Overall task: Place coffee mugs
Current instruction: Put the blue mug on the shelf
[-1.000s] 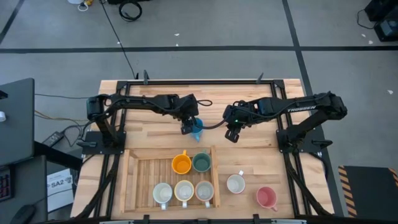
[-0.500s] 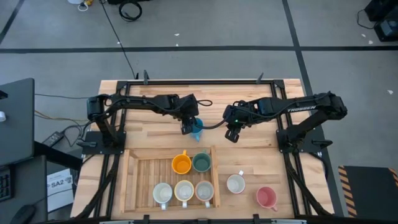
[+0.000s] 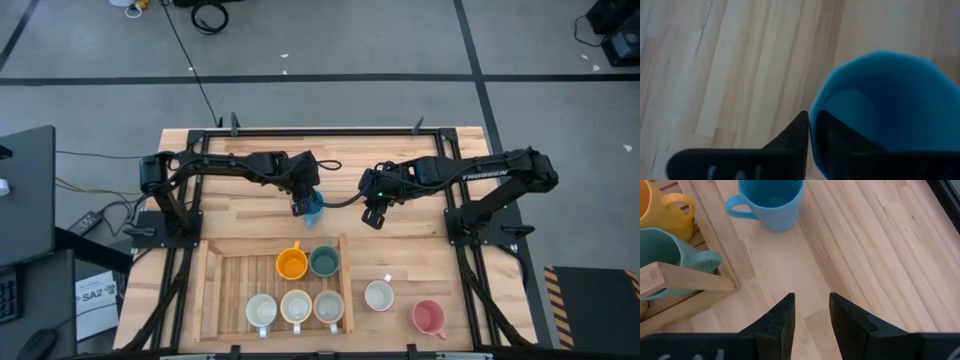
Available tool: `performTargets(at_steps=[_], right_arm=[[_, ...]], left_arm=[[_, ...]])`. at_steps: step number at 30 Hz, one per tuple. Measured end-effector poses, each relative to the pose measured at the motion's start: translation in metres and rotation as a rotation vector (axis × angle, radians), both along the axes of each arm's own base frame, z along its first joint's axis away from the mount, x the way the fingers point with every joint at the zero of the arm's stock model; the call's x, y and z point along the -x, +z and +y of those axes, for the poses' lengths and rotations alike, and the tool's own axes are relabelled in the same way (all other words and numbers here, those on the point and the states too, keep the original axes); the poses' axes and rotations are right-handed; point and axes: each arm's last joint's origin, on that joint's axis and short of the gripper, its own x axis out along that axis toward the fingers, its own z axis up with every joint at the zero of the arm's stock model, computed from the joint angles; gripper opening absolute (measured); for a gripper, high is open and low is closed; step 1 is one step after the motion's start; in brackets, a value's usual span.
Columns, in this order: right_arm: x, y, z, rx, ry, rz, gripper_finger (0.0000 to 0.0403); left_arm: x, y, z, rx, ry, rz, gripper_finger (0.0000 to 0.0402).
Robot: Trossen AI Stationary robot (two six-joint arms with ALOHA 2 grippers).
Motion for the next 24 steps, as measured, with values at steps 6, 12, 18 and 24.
performTargets(at_steps=[6, 12, 18, 24], right_arm=[[0.000, 0.000, 0.000, 0.000, 0.000, 0.000, 0.0126], [0.000, 0.000, 0.000, 0.000, 0.000, 0.000, 0.0126], [0.000, 0.000, 0.000, 0.000, 0.000, 0.001, 0.0126], [0.000, 0.000, 0.000, 0.000, 0.000, 0.000, 0.0126]], left_arm=[[0.000, 0.000, 0.000, 0.007, 0.000, -0.008, 0.0026], [0.000, 0.000, 0.000, 0.005, 0.000, -0.005, 0.0030], [0.005, 0.008, -0.001, -0.002, -0.002, -0.002, 0.0027], [0.018, 0.029, -0.004, -0.011, 0.003, -0.014, 0.0026]])
